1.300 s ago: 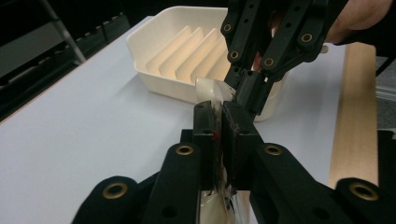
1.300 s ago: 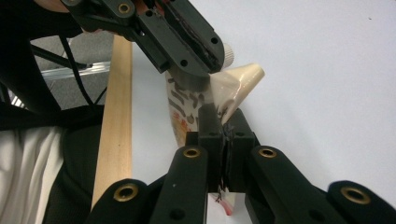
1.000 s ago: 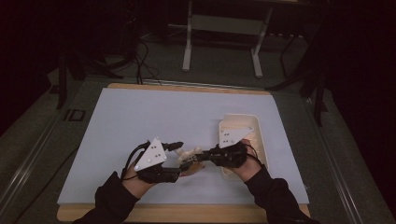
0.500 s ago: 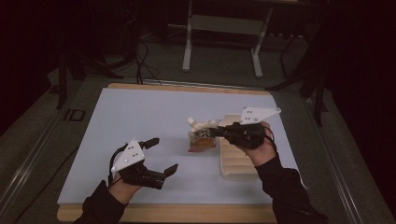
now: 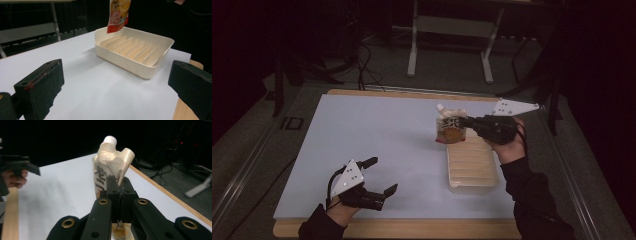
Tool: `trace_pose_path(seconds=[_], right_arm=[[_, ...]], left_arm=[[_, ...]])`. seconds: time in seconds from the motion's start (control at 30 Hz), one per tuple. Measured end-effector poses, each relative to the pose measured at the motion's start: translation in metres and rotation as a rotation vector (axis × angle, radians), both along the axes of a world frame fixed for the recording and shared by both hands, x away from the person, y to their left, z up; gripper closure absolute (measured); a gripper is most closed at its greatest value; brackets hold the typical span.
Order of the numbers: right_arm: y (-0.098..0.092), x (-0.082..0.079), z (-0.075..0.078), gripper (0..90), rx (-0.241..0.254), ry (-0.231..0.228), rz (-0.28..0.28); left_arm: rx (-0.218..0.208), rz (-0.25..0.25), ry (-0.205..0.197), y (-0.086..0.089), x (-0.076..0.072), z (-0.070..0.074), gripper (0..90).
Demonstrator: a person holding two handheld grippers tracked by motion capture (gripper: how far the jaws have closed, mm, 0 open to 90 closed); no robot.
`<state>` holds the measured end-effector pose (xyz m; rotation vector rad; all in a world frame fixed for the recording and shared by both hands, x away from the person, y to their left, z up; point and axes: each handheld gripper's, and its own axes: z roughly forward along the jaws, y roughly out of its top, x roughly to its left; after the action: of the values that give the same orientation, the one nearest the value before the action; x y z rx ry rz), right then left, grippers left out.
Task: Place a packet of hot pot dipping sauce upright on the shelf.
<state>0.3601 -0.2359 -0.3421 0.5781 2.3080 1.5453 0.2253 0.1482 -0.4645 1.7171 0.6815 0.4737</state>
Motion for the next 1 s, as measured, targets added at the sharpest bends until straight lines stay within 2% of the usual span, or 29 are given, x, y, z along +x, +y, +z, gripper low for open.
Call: trace_pose_path(seconds=[0.17, 0.27, 0.4, 0.57, 0.73, 0.8, 1.0], right_arm=[[-0.016, 0.008, -0.007, 89.1, -0.003, 0.014, -0.063], [-0.022, 0.012, -0.015, 89.1, -0.016, 0.023, -0.091], [-0.028, 0.020, -0.027, 89.1, -0.022, 0.040, -0.102], [-0.031, 0.030, -0.043, 89.0, -0.027, 0.062, -0.120], [-0.030, 0.035, -0.058, 89.0, -0.038, 0.072, -0.130], [-0.029, 0.037, -0.065, 88.9, -0.026, 0.087, -0.128], [-0.024, 0.039, -0.083, 88.7, -0.033, 0.115, -0.115]], left_arm=[[-0.024, 0.003, 0.032, 0.001, 0.002, -0.005, 0.5], [-0.030, 0.004, 0.034, 0.001, 0.002, -0.005, 0.5], [-0.039, 0.006, 0.027, 0.002, 0.002, -0.005, 0.5], [-0.047, 0.011, 0.037, 0.003, 0.003, -0.007, 0.5], [-0.048, 0.010, 0.039, 0.003, 0.004, -0.008, 0.5], [-0.048, 0.007, 0.039, 0.003, 0.004, -0.009, 0.5], [-0.041, 0.000, 0.049, 0.002, 0.004, -0.011, 0.5]])
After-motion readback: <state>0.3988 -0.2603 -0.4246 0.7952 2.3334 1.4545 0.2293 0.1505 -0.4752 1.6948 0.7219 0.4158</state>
